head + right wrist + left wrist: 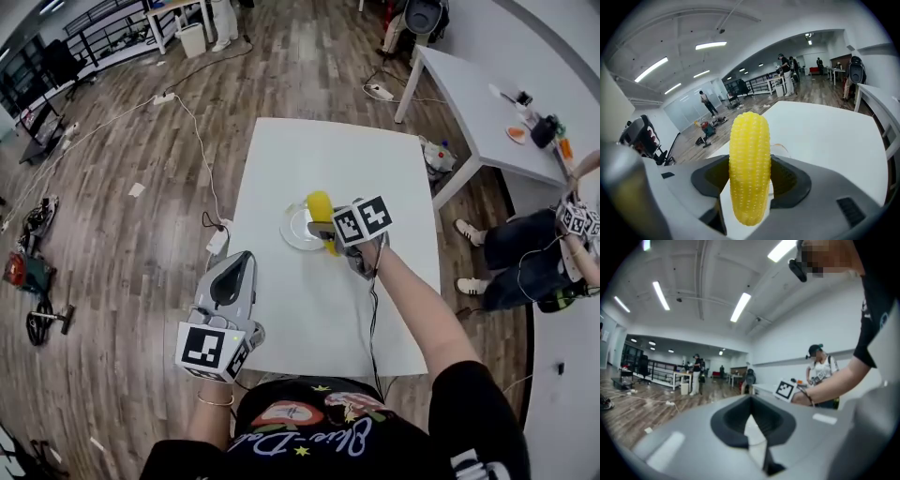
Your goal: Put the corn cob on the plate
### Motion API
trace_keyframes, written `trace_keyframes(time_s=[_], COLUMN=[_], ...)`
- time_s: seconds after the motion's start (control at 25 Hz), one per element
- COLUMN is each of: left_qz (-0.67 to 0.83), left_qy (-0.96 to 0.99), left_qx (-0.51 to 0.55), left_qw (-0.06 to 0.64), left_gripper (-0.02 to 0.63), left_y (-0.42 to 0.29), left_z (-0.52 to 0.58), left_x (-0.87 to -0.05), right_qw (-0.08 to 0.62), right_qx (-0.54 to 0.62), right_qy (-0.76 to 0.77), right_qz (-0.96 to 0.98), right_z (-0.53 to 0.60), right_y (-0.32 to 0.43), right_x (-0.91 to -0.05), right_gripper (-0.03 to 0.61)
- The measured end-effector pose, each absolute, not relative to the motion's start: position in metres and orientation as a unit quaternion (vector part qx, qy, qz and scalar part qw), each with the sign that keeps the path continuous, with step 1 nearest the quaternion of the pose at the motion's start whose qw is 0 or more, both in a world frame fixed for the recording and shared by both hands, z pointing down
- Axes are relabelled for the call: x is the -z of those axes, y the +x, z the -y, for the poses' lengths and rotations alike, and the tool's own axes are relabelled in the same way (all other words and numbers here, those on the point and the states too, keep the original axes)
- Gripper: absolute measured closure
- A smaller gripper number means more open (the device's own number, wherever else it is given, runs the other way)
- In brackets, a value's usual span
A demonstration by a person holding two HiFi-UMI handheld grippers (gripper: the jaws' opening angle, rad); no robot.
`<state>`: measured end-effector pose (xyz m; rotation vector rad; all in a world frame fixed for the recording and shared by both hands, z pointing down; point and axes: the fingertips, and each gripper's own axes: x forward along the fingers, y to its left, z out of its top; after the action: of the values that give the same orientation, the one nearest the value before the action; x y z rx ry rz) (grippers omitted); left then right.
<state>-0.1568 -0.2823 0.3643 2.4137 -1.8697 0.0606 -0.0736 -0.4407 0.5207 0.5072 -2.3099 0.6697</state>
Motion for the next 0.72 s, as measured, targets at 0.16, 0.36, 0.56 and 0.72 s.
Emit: trace_keyframes(time_s=[0.16,0.36,0.56,0.72], left_qz=[0.619,0.635,0.643,0.649], left_qy=[0.783,0.767,0.757,0.750], left_qx=[-0.019,-0.011,-0.018,-0.024], left_qw=[0.061,0.091,0.112,0.126], left_gripper=[0.621,0.621,0.621,0.621], left_y=[-0.170,-0.193,-0.210,-0.219], left_z=[0.288,0.290,0.287,0.281], left_x=[-0.376,-0.395,-0.411,-0.419], right_qw=[0.378,0.442,0.511,0.539], right_qx=[-0.262,-0.263,-0.243,-0.248], right_qy=[0.184,0.146,0.125,0.119], right_qz=[0.869,0.845,0.815,0.796], right_z=[0.459,0.465,0.470,0.470], right_y=[-0.085,-0.098,-0.109,-0.114], right_x=[-0.545,-0.563,-0.585,-0.602], right_gripper=[0.318,0.318,0.318,0.318])
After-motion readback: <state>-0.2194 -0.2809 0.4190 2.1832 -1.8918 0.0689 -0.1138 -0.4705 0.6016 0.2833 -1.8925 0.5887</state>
